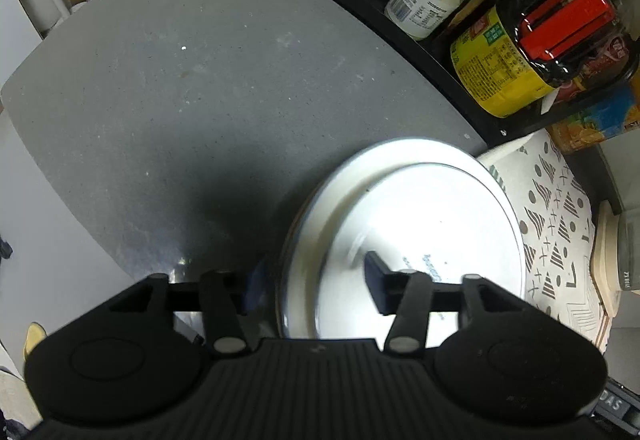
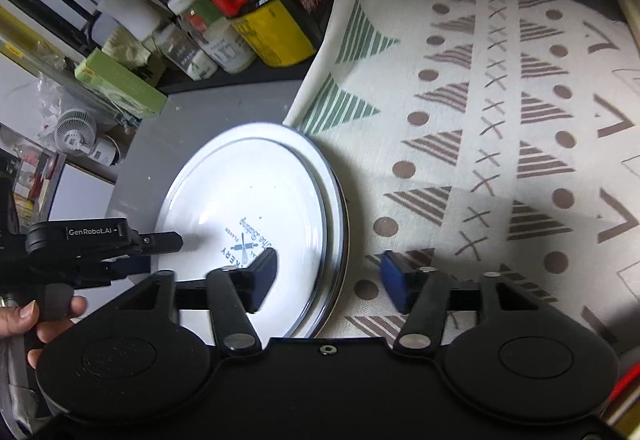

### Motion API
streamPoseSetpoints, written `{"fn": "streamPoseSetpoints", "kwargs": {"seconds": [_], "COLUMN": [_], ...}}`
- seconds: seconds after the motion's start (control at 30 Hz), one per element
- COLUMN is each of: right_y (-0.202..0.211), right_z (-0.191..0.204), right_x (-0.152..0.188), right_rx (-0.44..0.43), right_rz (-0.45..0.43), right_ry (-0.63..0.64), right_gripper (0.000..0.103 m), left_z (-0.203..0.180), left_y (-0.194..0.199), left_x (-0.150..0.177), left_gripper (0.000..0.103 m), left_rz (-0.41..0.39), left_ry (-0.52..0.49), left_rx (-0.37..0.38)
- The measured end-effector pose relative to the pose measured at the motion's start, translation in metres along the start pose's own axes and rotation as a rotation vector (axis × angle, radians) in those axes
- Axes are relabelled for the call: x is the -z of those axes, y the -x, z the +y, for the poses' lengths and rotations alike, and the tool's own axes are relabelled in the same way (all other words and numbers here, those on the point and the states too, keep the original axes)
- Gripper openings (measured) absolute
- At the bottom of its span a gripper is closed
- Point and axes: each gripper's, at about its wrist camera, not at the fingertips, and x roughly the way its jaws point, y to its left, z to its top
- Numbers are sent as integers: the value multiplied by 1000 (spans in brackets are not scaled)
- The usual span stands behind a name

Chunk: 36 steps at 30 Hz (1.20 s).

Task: Organize plates and bowls
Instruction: 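Open both grippers and move them to the red bowl rim, then close both grippers on the rim of the red bowl holding the green bowl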

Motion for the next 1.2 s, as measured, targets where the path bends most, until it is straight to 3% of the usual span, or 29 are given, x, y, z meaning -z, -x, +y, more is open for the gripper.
{"fn": "streamPoseSetpoints", "kwargs": {"seconds": [0.23, 0.4, 0.73, 1.2], "right_y": [34, 62, 127, 185], "right_z": [-3, -12, -48, -113], "right_x": [4, 10, 30, 75], "right_rx": [-28, -14, 31, 95], "right_rz": [-74, -125, -254, -355], "right_ry": [4, -2, -45, -154], "right_gripper": [84, 90, 93, 94], "left_z": [-23, -47, -113, -200], "left_y": [21, 31, 33, 42], "left_x": [9, 18, 63, 125], "left_gripper": [68, 71, 78, 80], "left_rz": [-57, -73, -23, 12], "left_ry": [-71, -101, -210, -403], "left_rx": [-36, 4, 121, 256]}}
